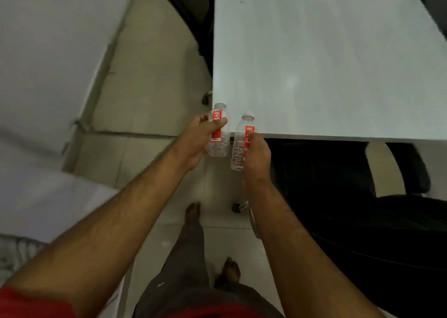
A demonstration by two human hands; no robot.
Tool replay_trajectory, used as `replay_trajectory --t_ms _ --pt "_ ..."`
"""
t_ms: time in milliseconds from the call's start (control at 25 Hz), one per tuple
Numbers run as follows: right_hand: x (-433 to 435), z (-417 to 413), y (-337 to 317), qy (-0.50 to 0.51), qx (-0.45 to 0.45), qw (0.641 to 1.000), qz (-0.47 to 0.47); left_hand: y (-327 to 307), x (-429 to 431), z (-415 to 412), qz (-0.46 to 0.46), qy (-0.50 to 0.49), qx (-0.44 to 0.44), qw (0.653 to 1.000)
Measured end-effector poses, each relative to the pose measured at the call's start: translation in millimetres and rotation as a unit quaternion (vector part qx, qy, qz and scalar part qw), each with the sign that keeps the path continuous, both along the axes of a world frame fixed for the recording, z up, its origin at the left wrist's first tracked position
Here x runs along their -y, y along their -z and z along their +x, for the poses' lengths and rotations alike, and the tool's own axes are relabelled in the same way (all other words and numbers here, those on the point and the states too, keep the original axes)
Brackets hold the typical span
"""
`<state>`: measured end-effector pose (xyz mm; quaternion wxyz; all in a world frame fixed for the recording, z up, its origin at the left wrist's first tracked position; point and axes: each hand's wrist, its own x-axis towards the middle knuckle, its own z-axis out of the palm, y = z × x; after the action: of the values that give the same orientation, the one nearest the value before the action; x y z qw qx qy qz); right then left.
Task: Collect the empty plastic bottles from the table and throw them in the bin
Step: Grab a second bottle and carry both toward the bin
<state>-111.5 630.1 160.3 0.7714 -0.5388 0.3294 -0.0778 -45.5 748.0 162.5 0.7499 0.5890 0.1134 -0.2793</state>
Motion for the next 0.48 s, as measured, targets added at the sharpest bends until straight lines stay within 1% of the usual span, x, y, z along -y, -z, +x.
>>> replay_trajectory --t_ms 200,280,400,480 --pt "-43.8 -86.6 -28.9 -0.177 0.004 0.984 -0.032 -33.2 -70.2 -132.8 0.013 -0.15 0.021 0.988" --pt "-75.4 -124.7 -33.2 -0.25 0.042 0.967 -0.025 -39.7 -103.2 -185.7 0.008 -0.208 0.035 0.977" --pt "-126.9 -185.6 -38.0 -0.339 0.113 0.934 -0.023 -42.7 -150.0 -269.9 0.006 -0.312 0.036 0.949" --pt "-159.7 -230.9 -37.7 -0.391 0.131 0.911 -0.014 -46.3 -176.6 -333.3 0.01 -0.381 0.03 0.924"
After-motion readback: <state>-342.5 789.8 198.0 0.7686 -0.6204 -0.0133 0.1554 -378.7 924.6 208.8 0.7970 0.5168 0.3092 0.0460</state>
